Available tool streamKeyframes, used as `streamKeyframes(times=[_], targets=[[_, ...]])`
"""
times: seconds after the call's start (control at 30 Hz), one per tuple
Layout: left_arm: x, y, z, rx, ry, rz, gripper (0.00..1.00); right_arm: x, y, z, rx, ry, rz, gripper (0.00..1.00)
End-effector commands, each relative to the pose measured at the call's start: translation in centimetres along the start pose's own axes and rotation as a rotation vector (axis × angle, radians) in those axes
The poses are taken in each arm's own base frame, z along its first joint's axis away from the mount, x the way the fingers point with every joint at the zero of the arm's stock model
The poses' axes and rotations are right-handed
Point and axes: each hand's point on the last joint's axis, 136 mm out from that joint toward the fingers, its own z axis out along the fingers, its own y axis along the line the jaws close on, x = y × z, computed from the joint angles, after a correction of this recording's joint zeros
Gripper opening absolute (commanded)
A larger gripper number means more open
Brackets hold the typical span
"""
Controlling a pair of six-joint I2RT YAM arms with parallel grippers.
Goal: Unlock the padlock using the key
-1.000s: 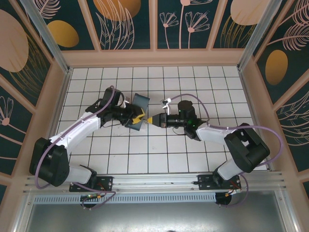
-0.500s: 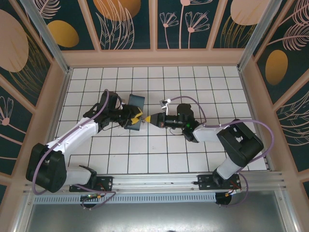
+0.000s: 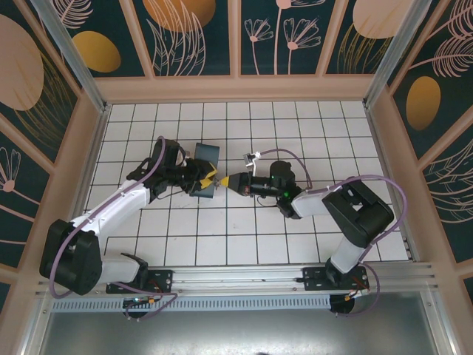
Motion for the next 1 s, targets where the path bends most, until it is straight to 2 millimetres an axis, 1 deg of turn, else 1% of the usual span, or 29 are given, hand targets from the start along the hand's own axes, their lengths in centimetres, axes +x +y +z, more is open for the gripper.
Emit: streamKeyframes(times=[0.0, 0.1, 0.2, 0.3, 0.37, 0.47, 0.5, 0.57, 0.63, 0.73, 0.97], targets=[[1.8, -2.7, -0.5, 0.087, 0.073, 0.051, 0.13, -0.6, 2.3, 1.6, -0.052, -0.004, -0.071, 0.0], [1.8, -2.8, -0.4, 0.097, 0.078, 0.057, 0.13, -0.5, 2.4, 1.9, -0.033, 0.003, -0.087, 0.0], [1.8, -2.3, -0.4, 0.059, 0.077, 0.082, 0.12, -1.1, 1.7, 0.9, -0.009, -0.031, -0.071, 0.0], [2.3, -2.4, -0.5, 0.05, 0.106, 0.121, 0.12, -1.9, 1.1, -0.4, -0.011, -0.059, -0.059, 0.0], [2.3, -2.0, -0.5, 0.022, 0.106, 0.137, 0.12, -2.2, 1.3, -0.2, -0.022, -0.046, -0.089, 0.0], [2.1, -1.1, -0.4, -0.034, 0.108, 0.173, 0.13, -1.8, 1.7, 0.7, -0.011, 0.002, -0.154, 0.0], [1.8, -0.3, -0.3, -0.079, 0.101, 0.185, 0.13, -1.6, 1.7, 0.8, -0.003, 0.022, -0.163, 0.0], [1.4, -0.3, -0.5, -0.109, 0.089, 0.213, 0.13, -1.4, 1.6, 0.5, 0.005, 0.034, -0.164, 0.0], [1.4, -0.6, -0.4, -0.075, 0.102, 0.202, 0.13, -1.2, 1.2, -0.1, 0.012, 0.034, -0.15, 0.0], [1.1, -0.8, -0.5, -0.087, 0.099, 0.21, 0.13, -0.7, 0.9, -0.9, 0.016, 0.034, -0.142, 0.0], [-1.0, -1.0, -1.8, -0.044, 0.056, 0.16, 0.13, 0.8, 0.1, -1.8, 0.032, 0.054, -0.118, 0.0]])
